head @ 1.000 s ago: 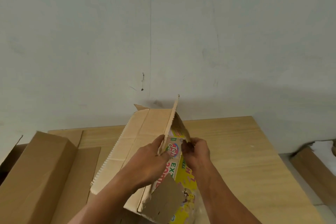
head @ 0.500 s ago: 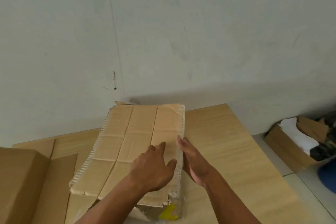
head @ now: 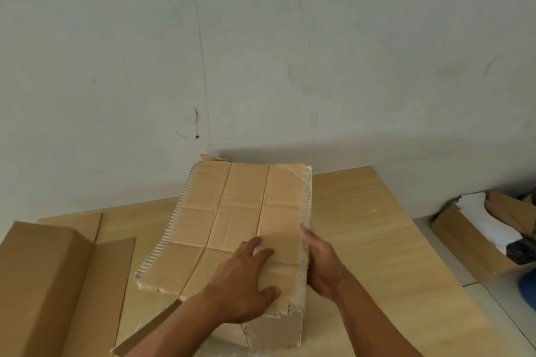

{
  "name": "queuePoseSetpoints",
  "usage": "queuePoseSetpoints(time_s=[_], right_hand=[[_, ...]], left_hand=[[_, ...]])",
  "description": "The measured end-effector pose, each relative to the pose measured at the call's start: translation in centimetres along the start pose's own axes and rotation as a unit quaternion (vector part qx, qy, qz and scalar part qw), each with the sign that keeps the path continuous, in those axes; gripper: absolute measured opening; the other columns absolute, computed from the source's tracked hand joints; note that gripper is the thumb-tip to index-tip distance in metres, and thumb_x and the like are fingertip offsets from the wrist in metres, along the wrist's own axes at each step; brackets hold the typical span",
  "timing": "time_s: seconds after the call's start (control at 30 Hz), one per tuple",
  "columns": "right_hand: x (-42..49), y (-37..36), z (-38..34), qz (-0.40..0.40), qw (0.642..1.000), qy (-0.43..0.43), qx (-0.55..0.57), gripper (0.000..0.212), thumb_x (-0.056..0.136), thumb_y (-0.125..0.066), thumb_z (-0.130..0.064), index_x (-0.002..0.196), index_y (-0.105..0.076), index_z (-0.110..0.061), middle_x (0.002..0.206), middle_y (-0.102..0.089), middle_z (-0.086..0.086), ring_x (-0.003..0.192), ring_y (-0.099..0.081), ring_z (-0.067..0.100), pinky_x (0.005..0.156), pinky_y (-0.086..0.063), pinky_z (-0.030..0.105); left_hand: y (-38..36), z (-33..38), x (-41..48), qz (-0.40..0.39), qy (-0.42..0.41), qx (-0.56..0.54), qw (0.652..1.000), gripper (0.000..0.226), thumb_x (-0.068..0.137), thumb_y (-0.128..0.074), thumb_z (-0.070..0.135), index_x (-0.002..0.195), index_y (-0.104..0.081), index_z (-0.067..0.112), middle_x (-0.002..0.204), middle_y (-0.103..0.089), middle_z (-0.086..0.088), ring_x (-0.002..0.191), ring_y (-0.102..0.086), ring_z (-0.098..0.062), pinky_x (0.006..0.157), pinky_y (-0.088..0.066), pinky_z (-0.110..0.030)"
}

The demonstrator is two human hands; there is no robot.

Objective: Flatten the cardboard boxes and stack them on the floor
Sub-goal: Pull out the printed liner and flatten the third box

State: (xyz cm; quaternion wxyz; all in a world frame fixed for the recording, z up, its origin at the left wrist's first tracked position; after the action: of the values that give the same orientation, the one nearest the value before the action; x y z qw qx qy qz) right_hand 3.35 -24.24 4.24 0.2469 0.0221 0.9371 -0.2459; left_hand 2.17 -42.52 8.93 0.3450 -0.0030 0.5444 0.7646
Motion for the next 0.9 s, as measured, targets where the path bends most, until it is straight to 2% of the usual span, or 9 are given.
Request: queuePoseSetpoints(time_s=[0.13,0.3,0.37,0.43,0.5,0.57,0.67,0.8,0.9], right_hand=[[2.8,0.7,-3.3,0.047,0.995,0.067,0.052,0.054,0.098,-0.043,-0.041,0.135,-0.058,-0.005,0.132,-0.061,0.025,0.125,-0.056,0.043,0.105,-0.043,0.056],[4.2,1.8,-5.2,0.077,0.993,0.087,0.037,0.054,0.088,-0.060,-0.041,0.133,-0.061,-0.010,0.131,-0.057,0.026,0.117,-0.052,0.042,0.106,-0.039,0.053],[4.5,2.1,-5.0,0.081,0.994,0.074,0.017,0.047,0.091,-0.060,-0.033,0.133,-0.060,-0.014,0.134,-0.059,0.021,0.119,-0.055,0.039,0.106,-0.041,0.054],[4.4,2.0,-4.3,0.084,0.995,0.058,-0.010,0.039,0.093,-0.057,-0.017,0.132,-0.058,-0.015,0.130,-0.064,0.018,0.118,-0.060,0.036,0.098,-0.051,0.051],[3.9,1.9,-3.7,0.110,0.992,0.045,-0.046,0.035,0.095,-0.053,-0.003,0.129,-0.057,-0.012,0.118,-0.070,0.016,0.106,-0.066,0.033,0.080,-0.056,0.043],[3.3,1.9,-2.9,0.136,0.987,0.027,-0.080,0.035,0.096,-0.051,0.001,0.129,-0.056,-0.008,0.112,-0.071,0.015,0.099,-0.069,0.031,0.074,-0.056,0.040],[2.4,2.2,-1.9,0.132,0.983,0.013,-0.131,0.046,0.094,-0.058,-0.004,0.137,-0.046,-0.016,0.115,-0.070,0.013,0.102,-0.068,0.033,0.077,-0.057,0.045],[2.4,2.8,-0.7,0.151,0.977,0.019,-0.146,0.074,0.091,-0.068,-0.030,0.152,-0.026,-0.031,0.136,-0.059,0.003,0.122,-0.059,0.027,0.105,-0.045,0.053],[2.5,2.0,0.4,0.148,0.969,0.025,-0.197,0.061,0.093,-0.066,-0.030,0.147,-0.038,-0.030,0.137,-0.053,-0.005,0.125,-0.052,0.014,0.106,-0.041,0.039]], left_hand=[[-1.2,-0.1,-0.4,-0.008,-0.036,0.005,0.999,0.078,0.087,-0.059,0.056,0.153,-0.028,0.031,0.166,-0.003,0.003,0.152,-0.008,-0.019,0.122,-0.023,-0.035],[-1.6,0.0,-0.5,-0.015,-0.052,0.017,0.998,0.080,0.085,-0.058,0.061,0.153,-0.029,0.030,0.167,-0.004,-0.004,0.154,0.004,-0.022,0.124,-0.015,-0.038],[-1.4,0.1,-0.6,-0.029,-0.065,0.031,0.997,0.089,0.080,-0.061,0.068,0.154,-0.028,0.030,0.167,-0.003,-0.006,0.154,0.003,-0.023,0.124,-0.012,-0.037],[-1.3,0.0,-0.7,-0.055,-0.088,0.069,0.992,0.102,0.072,-0.070,0.070,0.154,-0.024,0.031,0.167,-0.001,-0.007,0.153,0.000,-0.024,0.124,-0.009,-0.039],[-1.5,-0.2,-0.8,-0.080,-0.113,0.133,0.981,0.110,0.070,-0.078,0.061,0.156,-0.016,0.033,0.167,0.002,-0.005,0.153,0.000,-0.024,0.124,-0.004,-0.052],[-1.7,-0.5,-1.1,-0.096,-0.116,0.160,0.975,0.106,0.076,-0.081,0.040,0.156,-0.011,0.035,0.167,0.000,0.002,0.153,0.001,-0.020,0.119,-0.002,-0.064],[-2.4,-1.4,-2.1,-0.103,-0.115,0.156,0.976,0.092,0.083,-0.075,0.019,0.154,-0.018,0.038,0.164,-0.014,0.010,0.150,-0.015,-0.016,0.118,-0.018,-0.061],[-4.4,-2.9,-3.9,-0.121,-0.166,0.161,0.965,0.061,0.096,-0.053,0.022,0.148,-0.028,0.042,0.155,-0.029,0.013,0.138,-0.036,-0.019,0.104,-0.036,-0.052],[-5.9,-4.0,-4.6,-0.158,-0.176,0.091,0.967,0.052,0.098,-0.048,0.031,0.146,-0.031,0.044,0.151,-0.032,0.018,0.136,-0.038,-0.013,0.105,-0.036,-0.051]])
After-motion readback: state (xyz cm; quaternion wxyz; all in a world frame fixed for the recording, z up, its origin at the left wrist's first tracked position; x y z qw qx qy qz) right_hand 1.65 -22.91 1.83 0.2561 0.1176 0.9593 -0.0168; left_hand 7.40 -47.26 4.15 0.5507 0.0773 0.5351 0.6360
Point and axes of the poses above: each hand's wrist, its own x-axis towards the middle knuckle, its own y-axis out of the back of the hand, z = x × y, the point moved 1 cm from there along x, towards the middle knuckle
